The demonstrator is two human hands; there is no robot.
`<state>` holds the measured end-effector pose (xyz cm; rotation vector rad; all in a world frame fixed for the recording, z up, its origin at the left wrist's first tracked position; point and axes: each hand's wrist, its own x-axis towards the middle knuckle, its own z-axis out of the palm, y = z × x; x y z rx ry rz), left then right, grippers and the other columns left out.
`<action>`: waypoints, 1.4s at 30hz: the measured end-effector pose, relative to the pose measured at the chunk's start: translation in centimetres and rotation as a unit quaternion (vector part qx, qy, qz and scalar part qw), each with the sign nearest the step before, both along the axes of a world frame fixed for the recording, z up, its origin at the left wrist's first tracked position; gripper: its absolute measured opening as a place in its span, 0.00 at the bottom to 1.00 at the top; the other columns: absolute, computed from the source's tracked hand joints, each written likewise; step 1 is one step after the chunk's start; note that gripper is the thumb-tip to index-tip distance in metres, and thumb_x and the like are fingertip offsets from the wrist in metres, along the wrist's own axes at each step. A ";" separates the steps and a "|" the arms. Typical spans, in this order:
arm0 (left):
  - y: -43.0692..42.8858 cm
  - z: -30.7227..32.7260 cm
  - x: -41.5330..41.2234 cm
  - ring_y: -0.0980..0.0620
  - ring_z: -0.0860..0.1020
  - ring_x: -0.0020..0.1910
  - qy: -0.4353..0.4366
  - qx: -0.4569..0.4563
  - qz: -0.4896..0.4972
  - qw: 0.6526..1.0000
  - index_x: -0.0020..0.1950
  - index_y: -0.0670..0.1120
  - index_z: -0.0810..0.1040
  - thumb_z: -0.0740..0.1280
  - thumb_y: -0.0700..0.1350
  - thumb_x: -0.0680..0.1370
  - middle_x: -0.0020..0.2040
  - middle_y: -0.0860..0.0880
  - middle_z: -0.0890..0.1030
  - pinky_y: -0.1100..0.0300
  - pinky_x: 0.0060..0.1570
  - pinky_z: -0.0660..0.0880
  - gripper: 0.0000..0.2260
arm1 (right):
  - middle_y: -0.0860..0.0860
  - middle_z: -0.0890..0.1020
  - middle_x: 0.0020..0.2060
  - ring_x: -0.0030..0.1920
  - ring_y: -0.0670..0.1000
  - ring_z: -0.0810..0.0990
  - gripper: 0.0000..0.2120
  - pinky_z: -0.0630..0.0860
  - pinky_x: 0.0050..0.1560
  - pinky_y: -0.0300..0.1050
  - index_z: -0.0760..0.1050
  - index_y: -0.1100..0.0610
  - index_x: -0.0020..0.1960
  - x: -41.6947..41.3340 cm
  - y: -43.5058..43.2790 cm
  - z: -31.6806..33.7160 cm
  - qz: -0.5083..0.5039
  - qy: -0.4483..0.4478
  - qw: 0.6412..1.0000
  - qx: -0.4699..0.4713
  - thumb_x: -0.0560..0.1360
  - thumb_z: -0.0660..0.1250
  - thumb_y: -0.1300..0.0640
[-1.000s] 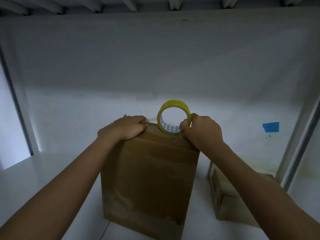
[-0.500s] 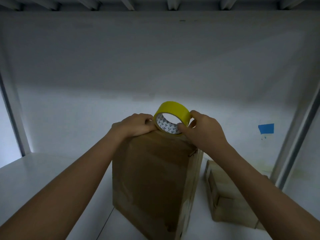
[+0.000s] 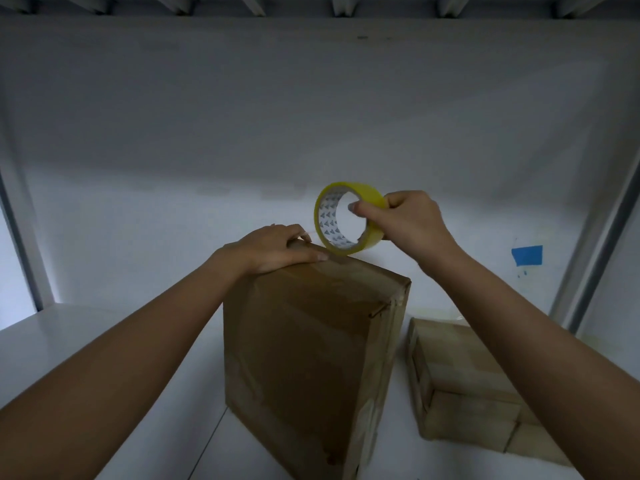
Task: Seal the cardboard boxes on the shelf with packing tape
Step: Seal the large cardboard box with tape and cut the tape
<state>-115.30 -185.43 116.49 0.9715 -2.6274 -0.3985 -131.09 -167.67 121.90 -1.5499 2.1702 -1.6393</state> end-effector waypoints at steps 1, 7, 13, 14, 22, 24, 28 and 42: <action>0.0 0.0 0.2 0.52 0.74 0.59 -0.003 0.002 0.002 1.000 0.65 0.61 0.72 0.58 0.79 0.66 0.60 0.55 0.77 0.51 0.61 0.71 0.34 | 0.55 0.73 0.29 0.32 0.54 0.75 0.26 0.78 0.39 0.56 0.77 0.65 0.35 -0.1 0.5 0.6 -0.007 -0.012 1.000 -0.006 0.62 0.75 0.41; 0.3 -0.2 0.0 0.52 0.73 0.62 0.006 0.004 -0.009 1.000 0.69 0.62 0.68 0.54 0.81 0.66 0.67 0.55 0.75 0.52 0.60 0.70 0.38 | 0.51 0.64 0.25 0.24 0.49 0.63 0.20 0.62 0.29 0.41 0.68 0.57 0.33 -1.0 3.0 2.1 -0.027 0.024 0.994 0.106 0.65 0.73 0.44; -0.1 -0.3 0.5 0.52 0.73 0.59 -0.003 0.008 -0.002 1.000 0.66 0.63 0.70 0.49 0.83 0.63 0.60 0.56 0.76 0.50 0.63 0.69 0.40 | 0.50 0.66 0.23 0.25 0.51 0.65 0.23 0.62 0.31 0.43 0.70 0.59 0.32 -1.4 3.6 2.9 -0.025 0.098 0.983 0.151 0.66 0.74 0.41; -0.2 -0.4 0.8 0.52 0.73 0.60 0.001 0.015 0.001 1.000 0.66 0.63 0.71 0.48 0.83 0.63 0.58 0.57 0.76 0.50 0.64 0.69 0.40 | 0.49 0.67 0.22 0.25 0.50 0.65 0.24 0.62 0.32 0.44 0.71 0.60 0.30 -1.8 4.1 3.3 -0.030 0.124 0.976 0.173 0.65 0.74 0.40; -0.2 -0.8 0.2 0.51 0.49 0.80 0.039 0.032 0.026 0.998 0.70 0.65 0.72 0.36 0.82 0.66 0.77 0.60 0.64 0.40 0.76 0.49 0.43 | 0.47 0.67 0.20 0.25 0.48 0.65 0.29 0.65 0.38 0.44 0.73 0.55 0.24 -4.3 6.3 2.6 0.004 0.139 0.925 0.354 0.62 0.71 0.29; -0.4 -0.9 0.2 0.52 0.49 0.80 0.050 0.037 0.034 0.997 0.66 0.68 0.73 0.35 0.82 0.66 0.76 0.61 0.66 0.39 0.76 0.49 0.42 | 0.47 0.68 0.20 0.26 0.48 0.66 0.29 0.66 0.38 0.44 0.73 0.55 0.24 -4.5 6.2 2.4 0.008 0.146 0.918 0.368 0.62 0.71 0.29; -0.4 -1.0 0.3 0.50 0.50 0.80 0.048 0.036 0.024 0.998 0.67 0.67 0.74 0.36 0.76 0.73 0.75 0.59 0.67 0.41 0.75 0.50 0.36 | 0.47 0.70 0.21 0.26 0.49 0.68 0.29 0.68 0.38 0.43 0.75 0.55 0.25 -4.5 5.8 2.0 0.021 0.147 0.906 0.397 0.62 0.70 0.29; -0.3 -0.3 -0.1 0.51 0.68 0.72 0.019 -0.003 -0.010 1.000 0.66 0.62 0.76 0.49 0.64 0.83 0.70 0.59 0.74 0.53 0.67 0.63 0.21 | 0.47 0.68 0.22 0.24 0.47 0.66 0.27 0.67 0.34 0.40 0.80 0.55 0.27 -4.1 6.2 1.0 0.029 0.115 0.902 0.416 0.65 0.69 0.31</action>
